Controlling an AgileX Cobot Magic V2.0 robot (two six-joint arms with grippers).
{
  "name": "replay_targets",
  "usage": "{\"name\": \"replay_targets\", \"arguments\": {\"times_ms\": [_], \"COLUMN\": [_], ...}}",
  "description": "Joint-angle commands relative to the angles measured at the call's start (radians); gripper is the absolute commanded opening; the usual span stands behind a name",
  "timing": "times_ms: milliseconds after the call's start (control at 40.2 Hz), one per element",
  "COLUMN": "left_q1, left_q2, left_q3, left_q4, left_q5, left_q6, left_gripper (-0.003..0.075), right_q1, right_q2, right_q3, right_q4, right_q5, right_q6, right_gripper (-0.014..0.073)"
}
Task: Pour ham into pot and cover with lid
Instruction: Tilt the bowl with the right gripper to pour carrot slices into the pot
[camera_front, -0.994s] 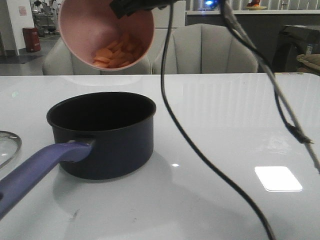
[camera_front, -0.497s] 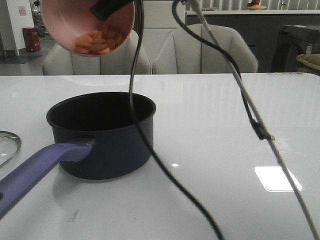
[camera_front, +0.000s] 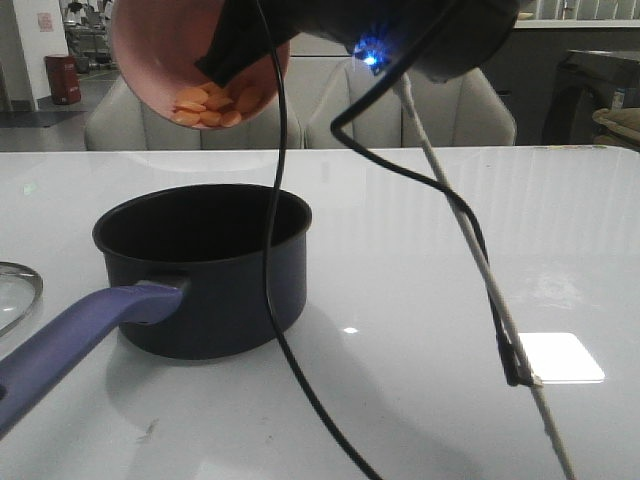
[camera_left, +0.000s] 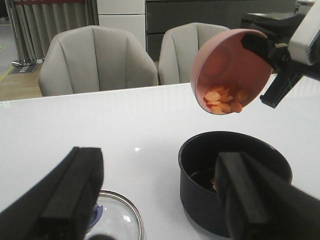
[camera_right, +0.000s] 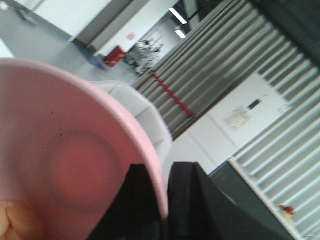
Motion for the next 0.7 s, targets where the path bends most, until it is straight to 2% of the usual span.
{"name": "replay_targets", "arguments": {"times_ms": [0,224,447,671], "left_q1": [-0.007,-0.007,-0.007,-0.007], "left_q2": [0.007,0.007,0.007,0.007], "left_q3": [-0.025,-0.025,-0.025,-0.025], "left_q4": [-0.007,-0.007,-0.007,-0.007], "left_q5": [-0.077,-0.077,-0.077,-0.077], "left_q6": [-0.003,-0.003,-0.003,-0.003], "left_gripper": [0.0522,0.0522,0.0522,0.0522], "right_q1": [0.012,0.044,0.065,0.065], "right_q2": [-0.025,0.042,0.051,0.042], "right_q3": [-0.013,-0.011,0.028,0.035], "right_q4": [-0.025,-0.057,-0.124,-0.129], "right_q5": [-0.2,-0.355,-0.354,-0.355], "right_q6": [-0.025,-0.057,-0.071,-0.079], "right_gripper": [0.0139,0.0139,0.0139,0.0139]}}
